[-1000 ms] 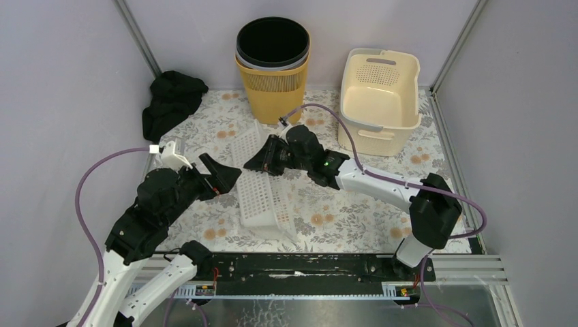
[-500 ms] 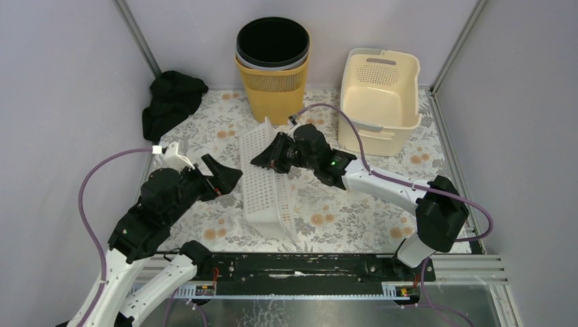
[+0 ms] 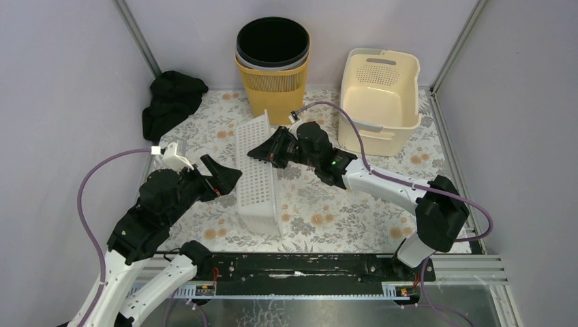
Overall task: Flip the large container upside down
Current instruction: Turn the container upside down at the center of the board.
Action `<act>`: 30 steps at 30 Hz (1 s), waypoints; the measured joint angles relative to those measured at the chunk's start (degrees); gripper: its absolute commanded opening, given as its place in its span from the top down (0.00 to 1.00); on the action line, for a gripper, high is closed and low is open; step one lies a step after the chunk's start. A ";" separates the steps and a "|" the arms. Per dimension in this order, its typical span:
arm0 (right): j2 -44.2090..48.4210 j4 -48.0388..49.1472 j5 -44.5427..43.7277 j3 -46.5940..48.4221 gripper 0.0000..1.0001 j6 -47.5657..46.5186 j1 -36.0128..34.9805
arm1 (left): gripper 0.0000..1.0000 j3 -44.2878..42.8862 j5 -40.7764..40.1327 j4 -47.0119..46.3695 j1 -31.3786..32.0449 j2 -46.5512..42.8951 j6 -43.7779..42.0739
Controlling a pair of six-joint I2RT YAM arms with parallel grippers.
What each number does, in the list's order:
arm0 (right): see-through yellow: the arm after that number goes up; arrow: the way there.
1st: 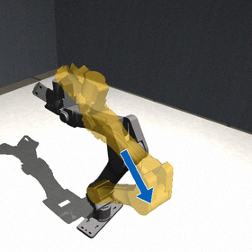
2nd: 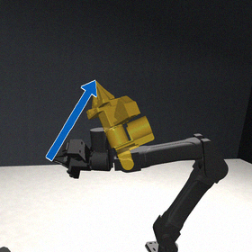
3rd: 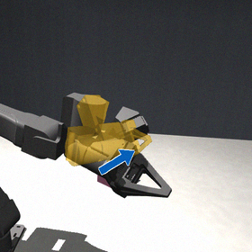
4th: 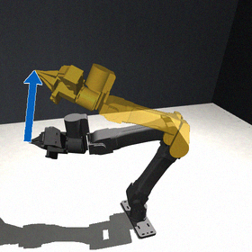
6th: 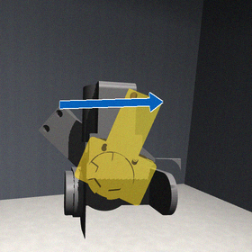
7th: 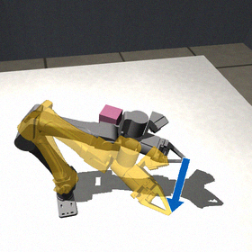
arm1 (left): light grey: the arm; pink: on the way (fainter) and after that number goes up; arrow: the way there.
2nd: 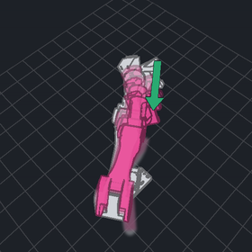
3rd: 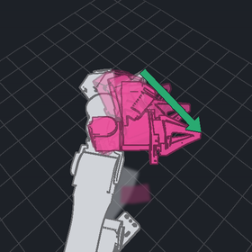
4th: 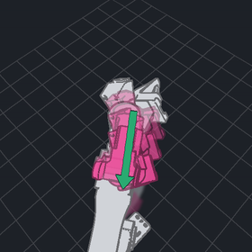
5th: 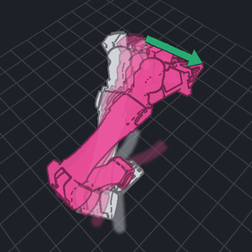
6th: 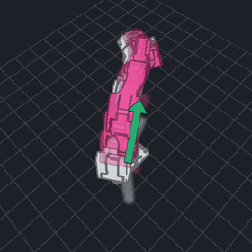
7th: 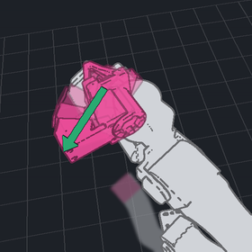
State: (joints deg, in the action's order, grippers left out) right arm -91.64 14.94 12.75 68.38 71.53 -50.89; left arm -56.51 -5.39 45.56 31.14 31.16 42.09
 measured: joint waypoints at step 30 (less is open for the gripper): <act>-20.31 53.57 1.27 -8.59 0.99 27.61 0.50 | 0.00 -1.22 0.02 0.11 0.00 1.05 0.02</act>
State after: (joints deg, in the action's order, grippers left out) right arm -111.94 68.51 14.02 59.79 99.13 -50.39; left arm -57.74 -5.37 45.67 31.14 32.21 42.11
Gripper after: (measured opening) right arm 0.220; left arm 0.998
